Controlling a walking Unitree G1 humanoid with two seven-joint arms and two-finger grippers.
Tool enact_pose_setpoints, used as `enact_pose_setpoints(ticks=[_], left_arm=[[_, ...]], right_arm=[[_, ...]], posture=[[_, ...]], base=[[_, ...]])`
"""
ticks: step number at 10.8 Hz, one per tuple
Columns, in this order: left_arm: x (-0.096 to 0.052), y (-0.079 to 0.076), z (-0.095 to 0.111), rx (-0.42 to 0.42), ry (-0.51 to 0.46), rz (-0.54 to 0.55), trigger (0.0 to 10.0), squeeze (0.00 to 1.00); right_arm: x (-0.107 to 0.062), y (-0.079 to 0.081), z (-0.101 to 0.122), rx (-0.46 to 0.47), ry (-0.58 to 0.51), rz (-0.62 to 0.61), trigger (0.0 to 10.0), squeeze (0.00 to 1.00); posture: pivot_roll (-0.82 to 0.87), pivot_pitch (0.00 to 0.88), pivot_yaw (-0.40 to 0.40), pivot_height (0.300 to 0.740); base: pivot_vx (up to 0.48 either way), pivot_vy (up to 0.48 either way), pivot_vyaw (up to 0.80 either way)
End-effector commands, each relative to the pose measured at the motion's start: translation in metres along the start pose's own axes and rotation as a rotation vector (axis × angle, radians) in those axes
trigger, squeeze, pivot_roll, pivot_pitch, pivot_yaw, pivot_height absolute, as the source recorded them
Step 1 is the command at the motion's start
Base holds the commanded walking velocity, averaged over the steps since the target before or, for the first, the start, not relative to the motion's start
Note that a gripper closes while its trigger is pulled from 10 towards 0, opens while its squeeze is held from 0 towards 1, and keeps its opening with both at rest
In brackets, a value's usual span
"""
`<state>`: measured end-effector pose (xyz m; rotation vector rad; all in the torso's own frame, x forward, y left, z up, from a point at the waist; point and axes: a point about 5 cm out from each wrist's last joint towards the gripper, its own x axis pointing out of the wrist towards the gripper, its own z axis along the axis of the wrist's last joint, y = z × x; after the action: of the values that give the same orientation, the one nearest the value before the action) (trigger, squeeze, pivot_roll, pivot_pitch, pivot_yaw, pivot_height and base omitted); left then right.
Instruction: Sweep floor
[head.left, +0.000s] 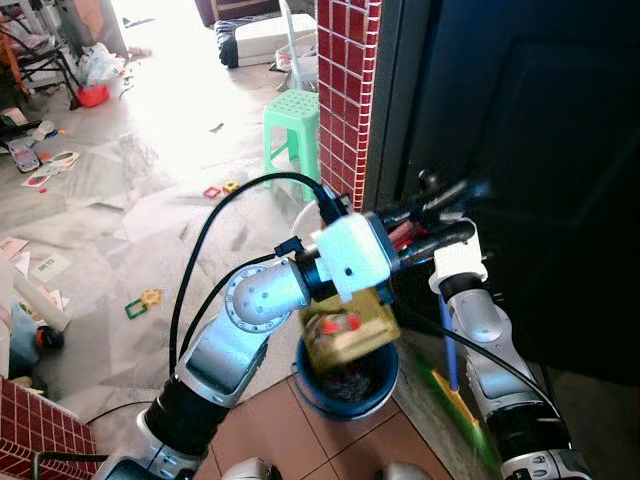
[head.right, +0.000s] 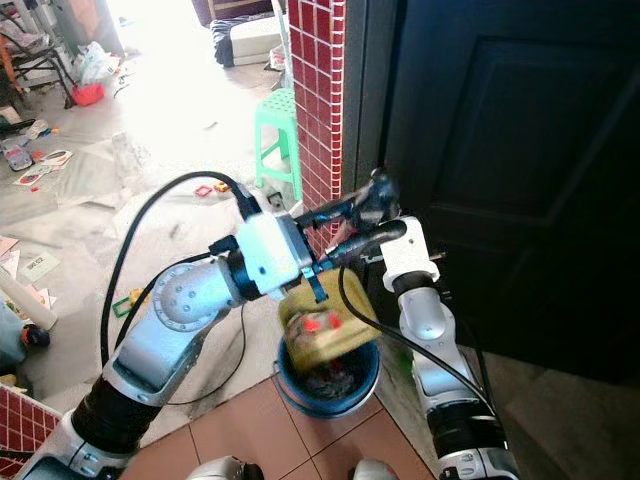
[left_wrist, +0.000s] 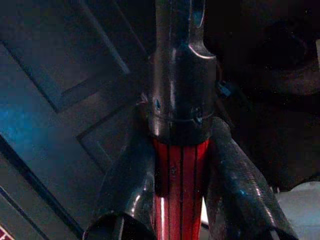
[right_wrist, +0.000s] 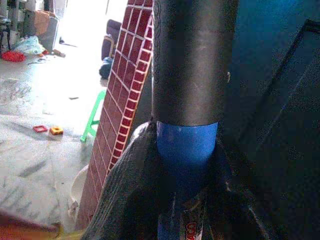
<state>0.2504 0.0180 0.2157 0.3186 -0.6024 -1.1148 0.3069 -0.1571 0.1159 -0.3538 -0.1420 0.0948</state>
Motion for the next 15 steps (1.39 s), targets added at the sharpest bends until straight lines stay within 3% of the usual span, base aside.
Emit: enact_pose_setpoints(ticks=[1,5,7,8,10,12,15], left_arm=[[0.000,0.014,0.002,0.026,0.012,0.075,10.0,0.00],[-0.007,0.025,-0.003,0.010,0.043,0.150,10.0,0.00],[0.001,0.035,0.014,0.077,-0.023,0.170,10.0,0.00],[0.003,0.028,0.014,0.133,-0.001,0.094,10.0,0.00],[0.003,0.031,0.013,0.083,-0.013,0.147,10.0,0.00],[-0.003,0.063,0.021,0.024,-0.058,0.364,10.0,0.00],[-0.025,0.120,0.063,0.035,-0.227,0.697,10.0,0.00]], right_arm=[[0.005,0.000,0.010,-0.027,-0.055,0.010,10.0,0.00],[0.005,-0.001,0.009,-0.030,-0.054,0.007,10.0,0.00],[0.004,-0.002,0.008,-0.033,-0.052,0.005,10.0,0.00],[0.005,-0.002,0.008,-0.033,-0.054,0.004,10.0,0.00],[0.005,0.000,0.008,-0.024,-0.051,0.020,10.0,0.00],[0.004,0.005,0.007,-0.002,-0.044,0.053,10.0,0.00],[0.002,0.020,0.003,0.042,-0.022,0.173,10.0,0.00]], posture=[[-0.15,0.000,0.055,0.740],[-0.14,0.000,0.054,0.740],[-0.15,0.000,0.052,0.740],[-0.15,0.000,0.052,0.740],[-0.14,0.000,0.051,0.740],[-0.14,0.000,0.051,0.740],[-0.13,0.000,0.050,0.740]], base=[[0.000,0.000,0.00],[0.000,0.000,0.00],[0.000,0.000,0.00],[0.000,0.000,0.00],[0.000,0.000,0.00],[0.000,0.000,0.00],[0.000,0.000,0.00]])
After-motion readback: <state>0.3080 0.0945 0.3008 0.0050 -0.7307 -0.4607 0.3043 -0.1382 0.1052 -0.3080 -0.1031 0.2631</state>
